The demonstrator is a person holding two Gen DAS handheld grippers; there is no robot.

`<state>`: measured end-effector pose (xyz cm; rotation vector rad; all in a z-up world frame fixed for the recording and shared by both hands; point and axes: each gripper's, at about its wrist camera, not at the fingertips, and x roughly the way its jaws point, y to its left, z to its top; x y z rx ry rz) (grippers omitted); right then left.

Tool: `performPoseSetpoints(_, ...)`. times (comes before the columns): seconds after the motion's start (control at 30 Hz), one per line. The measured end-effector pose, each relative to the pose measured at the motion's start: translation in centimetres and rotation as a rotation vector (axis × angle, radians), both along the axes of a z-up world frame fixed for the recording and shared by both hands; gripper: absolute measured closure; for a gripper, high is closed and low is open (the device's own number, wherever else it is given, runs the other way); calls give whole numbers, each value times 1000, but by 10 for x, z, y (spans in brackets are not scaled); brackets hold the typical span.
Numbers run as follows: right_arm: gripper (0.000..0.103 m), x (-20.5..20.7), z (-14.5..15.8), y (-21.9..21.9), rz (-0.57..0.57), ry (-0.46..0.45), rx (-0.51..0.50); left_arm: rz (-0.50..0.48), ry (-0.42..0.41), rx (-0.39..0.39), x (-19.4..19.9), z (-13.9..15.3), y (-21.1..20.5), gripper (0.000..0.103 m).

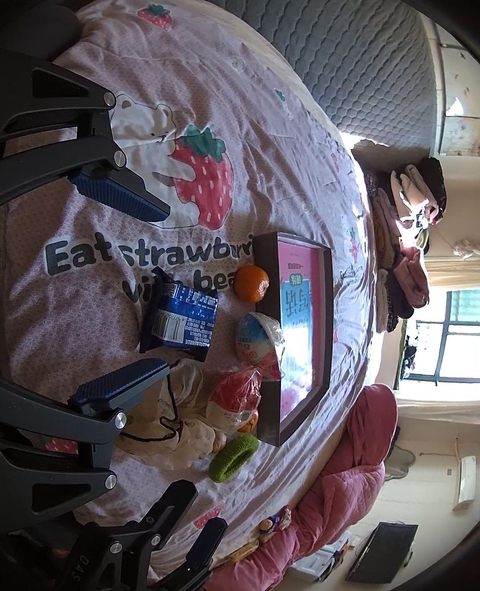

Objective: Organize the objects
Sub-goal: 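Move left gripper to blue snack packet while right gripper approaches white mesh bag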

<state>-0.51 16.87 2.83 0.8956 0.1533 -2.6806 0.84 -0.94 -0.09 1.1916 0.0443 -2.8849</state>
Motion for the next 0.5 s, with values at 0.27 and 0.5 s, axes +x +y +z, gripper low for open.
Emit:
performPoseSetpoints(0.27,27,1,-7,-3,21,-34,1,-13,-37,-8,0,-7,1,25)
performPoseSetpoints(0.5,27,1,-13,-7,42,-67,5,-29,-68,-15,-4,-16,4,25)
